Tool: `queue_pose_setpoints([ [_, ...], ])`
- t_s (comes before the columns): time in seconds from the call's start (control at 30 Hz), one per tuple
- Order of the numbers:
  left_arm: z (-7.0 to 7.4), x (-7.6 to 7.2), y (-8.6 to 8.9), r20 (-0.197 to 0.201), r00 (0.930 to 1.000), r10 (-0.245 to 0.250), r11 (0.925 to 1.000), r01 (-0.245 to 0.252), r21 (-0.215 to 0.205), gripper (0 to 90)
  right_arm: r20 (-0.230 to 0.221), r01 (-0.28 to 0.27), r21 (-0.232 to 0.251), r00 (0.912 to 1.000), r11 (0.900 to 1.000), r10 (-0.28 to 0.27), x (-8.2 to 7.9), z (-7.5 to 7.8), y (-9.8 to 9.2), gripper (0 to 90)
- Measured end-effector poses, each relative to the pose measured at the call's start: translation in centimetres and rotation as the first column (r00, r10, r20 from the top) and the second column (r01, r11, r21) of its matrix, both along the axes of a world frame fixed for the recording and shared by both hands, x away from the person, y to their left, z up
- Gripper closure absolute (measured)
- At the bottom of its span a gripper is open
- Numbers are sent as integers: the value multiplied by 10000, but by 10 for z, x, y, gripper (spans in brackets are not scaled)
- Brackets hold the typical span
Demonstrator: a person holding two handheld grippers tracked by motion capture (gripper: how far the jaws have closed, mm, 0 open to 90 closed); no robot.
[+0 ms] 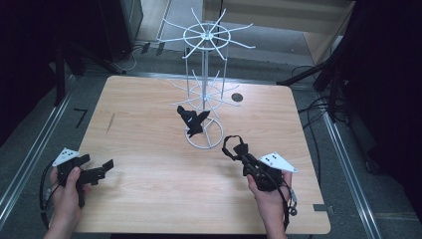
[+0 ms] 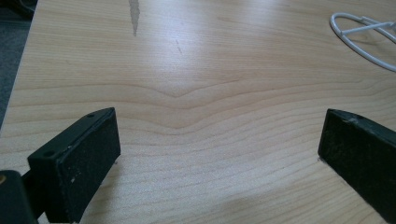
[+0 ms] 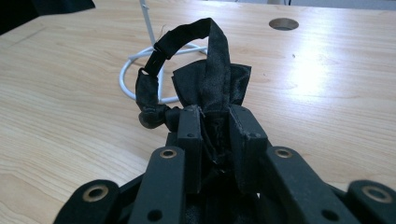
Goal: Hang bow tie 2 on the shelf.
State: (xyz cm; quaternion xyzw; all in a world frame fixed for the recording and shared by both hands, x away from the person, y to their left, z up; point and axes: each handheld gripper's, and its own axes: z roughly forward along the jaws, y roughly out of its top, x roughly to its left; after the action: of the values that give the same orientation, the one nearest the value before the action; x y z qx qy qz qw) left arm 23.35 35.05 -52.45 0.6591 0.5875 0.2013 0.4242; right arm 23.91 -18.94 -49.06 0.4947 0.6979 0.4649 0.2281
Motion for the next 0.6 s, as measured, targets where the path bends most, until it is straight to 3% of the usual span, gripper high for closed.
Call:
queue_pose_setpoints([
  [0.6, 0, 0, 0, 10, 10000, -8, 10000, 8, 15, 0, 531, -174, 340, 9985, 9993, 156, -4, 13, 10, 767],
])
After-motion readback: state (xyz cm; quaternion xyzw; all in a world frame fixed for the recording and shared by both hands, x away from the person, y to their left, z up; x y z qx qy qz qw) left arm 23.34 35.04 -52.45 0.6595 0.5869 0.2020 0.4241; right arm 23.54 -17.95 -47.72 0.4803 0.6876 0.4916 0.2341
